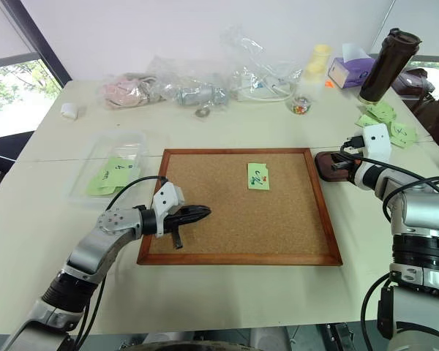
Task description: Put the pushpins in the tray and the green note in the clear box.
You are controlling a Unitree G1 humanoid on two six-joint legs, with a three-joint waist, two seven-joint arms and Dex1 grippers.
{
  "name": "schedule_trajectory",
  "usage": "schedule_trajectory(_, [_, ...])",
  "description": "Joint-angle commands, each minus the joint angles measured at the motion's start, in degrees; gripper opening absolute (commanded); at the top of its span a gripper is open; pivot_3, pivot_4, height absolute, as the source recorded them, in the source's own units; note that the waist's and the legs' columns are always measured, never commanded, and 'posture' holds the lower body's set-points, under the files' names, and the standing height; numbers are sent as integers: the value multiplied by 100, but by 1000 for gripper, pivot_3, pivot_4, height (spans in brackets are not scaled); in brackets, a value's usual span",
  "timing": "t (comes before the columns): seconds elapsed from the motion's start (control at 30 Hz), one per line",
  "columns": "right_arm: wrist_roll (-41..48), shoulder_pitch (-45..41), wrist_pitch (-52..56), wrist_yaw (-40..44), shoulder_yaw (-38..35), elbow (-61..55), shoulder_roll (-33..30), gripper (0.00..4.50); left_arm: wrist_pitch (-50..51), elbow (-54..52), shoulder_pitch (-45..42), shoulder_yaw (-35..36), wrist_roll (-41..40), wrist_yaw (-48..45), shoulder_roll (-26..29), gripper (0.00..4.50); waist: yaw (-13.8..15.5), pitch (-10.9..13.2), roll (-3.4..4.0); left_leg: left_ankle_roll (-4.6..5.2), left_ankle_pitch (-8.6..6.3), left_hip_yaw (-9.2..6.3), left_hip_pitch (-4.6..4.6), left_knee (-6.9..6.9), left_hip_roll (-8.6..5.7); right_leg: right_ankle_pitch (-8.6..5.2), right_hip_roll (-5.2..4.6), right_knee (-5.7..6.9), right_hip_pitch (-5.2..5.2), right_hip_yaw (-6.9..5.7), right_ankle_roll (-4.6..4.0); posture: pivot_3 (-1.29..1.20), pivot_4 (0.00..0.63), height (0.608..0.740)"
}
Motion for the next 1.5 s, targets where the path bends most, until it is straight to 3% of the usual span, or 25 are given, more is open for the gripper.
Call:
schedule_trajectory(0.03, [-114, -113, -303, -60, -4, 294, -69, 62, 74, 116, 106, -135, 144, -15, 36, 0, -1, 0, 0, 0, 0, 0, 0, 0, -1, 0, -1, 0, 0, 0, 0, 0, 150, 740])
schedule_trajectory(0.27, [-114, -315, -565, -58, 51, 907, -5, 62, 79, 100, 126, -126, 153, 4, 42, 0, -8, -1, 1, 0, 0, 1, 0, 0, -1, 0, 0, 0, 0, 0, 0, 0, 150, 740])
schedule_trajectory(0.37, [-131, -373, -659, -46, 119, 1108, 20, 1046, 88, 92, 108, -117, 157, 8, 54, 0, -5, -1, 1, 0, 0, 0, 0, 0, -1, 0, 0, 0, 0, 0, 0, 0, 150, 740])
schedule_trajectory(0.57, [-81, -392, -677, -14, 125, 1069, 23, 4168, 91, 75, 127, -93, 156, 15, 82, 0, -6, -1, 1, 0, 0, 1, 0, 0, -1, 0, 0, 0, -1, 0, 0, 0, 150, 740])
schedule_trajectory(0.6, [-81, -390, -671, -23, 122, 1053, 20, 4442, 88, 68, 138, -92, 156, 13, 89, 0, -7, -1, 1, 0, 0, 0, 0, 0, 0, 0, 0, 0, -1, 0, 0, 0, 150, 740])
schedule_trajectory(0.83, [-88, -373, -668, -6, 132, 907, -33, 4442, 88, 66, 148, -84, 149, 2, 103, 0, -10, -1, 1, 0, 0, 1, 0, 0, 0, 0, 0, 0, -1, 0, 0, 0, 150, 740])
schedule_trajectory(1.13, [559, 171, 337, 641, 823, -1705, 164, 4442, 78, 88, 124, -79, 150, -22, 124, 0, -7, -4, 4, 0, 0, -2, 0, 0, 3, 0, 0, 0, -1, 0, 0, 0, 150, 740])
schedule_trajectory(1.3, [536, 380, 366, 559, 1138, -2033, 424, 4442, 74, 85, 116, -85, 155, -17, 131, 0, -6, -3, 4, 0, 0, -3, -1, -1, 2, 0, 0, -1, -1, 0, 0, 0, 150, 740])
schedule_trajectory(1.37, [447, 393, 341, 464, 1287, -2013, 515, 3666, 84, 68, 120, -80, 148, -20, 140, 0, -7, -3, 4, 0, 0, -3, 0, -1, 1, 0, 0, -1, -2, 0, 0, 0, 150, 740])
schedule_trajectory(1.5, [352, 461, 265, 441, 1525, -2048, 612, 3666, 92, 34, 152, -71, 145, -8, 155, 0, -9, -3, 4, 0, 0, -4, 0, -2, 2, 0, 1, 0, -2, 0, 0, 0, 150, 740])
